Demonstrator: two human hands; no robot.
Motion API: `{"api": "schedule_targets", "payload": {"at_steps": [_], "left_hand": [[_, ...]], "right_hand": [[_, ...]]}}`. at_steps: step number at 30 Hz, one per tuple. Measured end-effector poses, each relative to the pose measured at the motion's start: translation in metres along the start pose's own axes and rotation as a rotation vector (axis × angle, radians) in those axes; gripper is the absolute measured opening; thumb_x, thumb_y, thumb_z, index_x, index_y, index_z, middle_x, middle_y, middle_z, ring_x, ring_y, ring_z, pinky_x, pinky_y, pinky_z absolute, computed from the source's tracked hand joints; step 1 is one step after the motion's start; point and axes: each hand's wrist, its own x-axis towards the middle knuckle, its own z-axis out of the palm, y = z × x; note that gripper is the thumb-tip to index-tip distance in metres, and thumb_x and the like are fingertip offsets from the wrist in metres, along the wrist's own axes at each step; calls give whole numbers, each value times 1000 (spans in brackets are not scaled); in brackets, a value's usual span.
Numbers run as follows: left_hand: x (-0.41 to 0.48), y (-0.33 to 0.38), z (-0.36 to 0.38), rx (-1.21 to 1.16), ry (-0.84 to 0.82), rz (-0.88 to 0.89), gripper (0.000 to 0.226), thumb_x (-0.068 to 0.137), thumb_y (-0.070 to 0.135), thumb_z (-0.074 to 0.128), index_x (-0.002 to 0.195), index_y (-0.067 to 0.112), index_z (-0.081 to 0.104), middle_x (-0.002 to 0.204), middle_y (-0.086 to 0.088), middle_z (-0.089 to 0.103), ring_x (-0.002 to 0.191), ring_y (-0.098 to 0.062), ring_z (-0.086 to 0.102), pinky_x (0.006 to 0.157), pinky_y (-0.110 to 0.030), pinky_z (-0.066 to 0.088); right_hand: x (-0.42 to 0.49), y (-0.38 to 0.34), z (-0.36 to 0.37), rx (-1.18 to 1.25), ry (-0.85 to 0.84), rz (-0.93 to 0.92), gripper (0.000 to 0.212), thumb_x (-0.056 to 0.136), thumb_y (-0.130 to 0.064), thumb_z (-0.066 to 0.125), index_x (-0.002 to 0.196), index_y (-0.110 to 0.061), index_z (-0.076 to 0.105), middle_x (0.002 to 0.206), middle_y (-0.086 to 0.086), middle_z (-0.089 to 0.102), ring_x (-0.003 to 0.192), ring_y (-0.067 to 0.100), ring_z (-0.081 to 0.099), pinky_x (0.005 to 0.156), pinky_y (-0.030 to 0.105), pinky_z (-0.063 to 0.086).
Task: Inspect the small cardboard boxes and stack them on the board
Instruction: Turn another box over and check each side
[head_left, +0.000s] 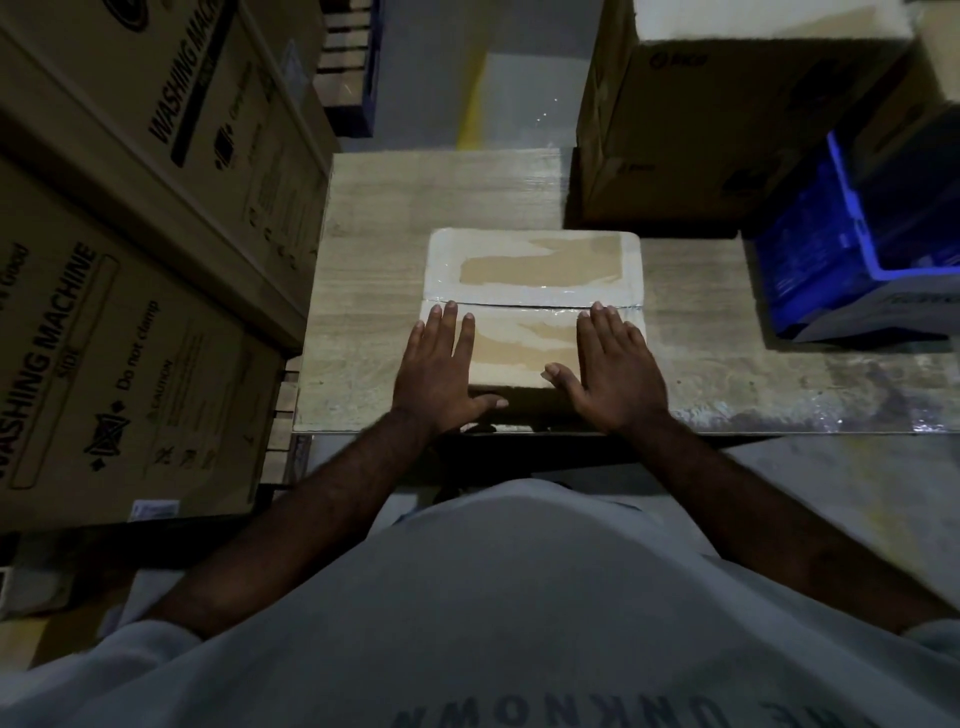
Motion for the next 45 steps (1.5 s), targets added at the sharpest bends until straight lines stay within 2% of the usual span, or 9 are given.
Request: {"api": "schedule_targets", "payload": {"at_steps": [5, 13, 18, 23, 28, 36, 40, 42, 45], "left_hand": [[14, -3, -16, -2, 18, 29, 137, 61, 105, 32, 161, 12, 17, 164, -21, 19, 151, -39, 17, 125, -55, 11], [24, -10, -22, -109, 9, 42, 110, 78, 94, 9, 160, 23, 25, 171, -9, 9, 158, -29, 4, 125, -59, 5], [47, -17, -37, -83, 49, 60, 84, 91, 84, 19, 150, 28, 37, 165, -8, 26, 153, -33, 21, 121, -66, 12], [74, -23, -53, -80, -60, 13, 92, 90, 86, 20, 162, 29, 18, 172, -4, 7, 158, -29, 8, 123, -64, 5], [82, -20, -48, -179, -79, -56, 103, 81, 95, 19, 162, 33, 13, 173, 1, 1, 158, -26, 2, 123, -63, 9], [104, -19, -62, -92, 43, -114, 97, 71, 86, 61, 145, 27, 37, 148, -5, 40, 130, -33, 42, 101, -51, 36], [121, -21, -73, -265, -72, -253, 133, 51, 83, 80, 157, 34, 18, 158, -10, 14, 142, -35, 21, 106, -54, 34], [123, -24, -73, -392, -128, -308, 140, 50, 77, 86, 160, 36, 11, 165, -12, -3, 150, -40, 10, 112, -58, 32], [126, -26, -77, -572, -188, -365, 139, 58, 62, 93, 163, 32, 7, 163, -21, 5, 147, -45, 28, 116, -48, 37]], "right_hand": [[9, 2, -10, 50, 38, 12, 90, 101, -68, 18, 159, -1, 31, 168, 22, 25, 158, 34, 19, 128, 48, 19], [23, 11, -9, 36, 53, 48, 86, 101, -63, 29, 156, 2, 35, 164, 28, 31, 154, 40, 27, 125, 51, 26], [49, 8, -33, -16, 133, 33, 53, 94, -52, 38, 106, -5, 62, 110, 20, 63, 104, 37, 59, 93, 47, 49], [86, 29, -32, -5, -20, 7, 82, 101, -61, 35, 158, -2, 29, 165, 27, 26, 153, 41, 25, 124, 52, 24], [89, 34, -19, 21, -14, -4, 92, 99, -68, 18, 165, -5, 10, 173, 21, 5, 161, 33, 4, 129, 51, 7], [90, 35, -20, 94, 50, -1, 85, 101, -63, 30, 163, -6, 22, 171, 20, 15, 158, 34, 15, 127, 51, 16], [110, 48, -34, 333, 94, 147, 69, 93, -52, 61, 148, -15, 44, 163, 13, 25, 138, 43, 45, 111, 52, 45], [121, 55, -41, 487, 102, 307, 78, 93, -46, 72, 155, -13, 37, 166, 18, 17, 142, 44, 42, 114, 49, 43], [132, 64, -50, 680, -5, 444, 98, 91, -45, 78, 164, -13, 21, 166, 21, 25, 146, 41, 40, 116, 44, 40]]}}
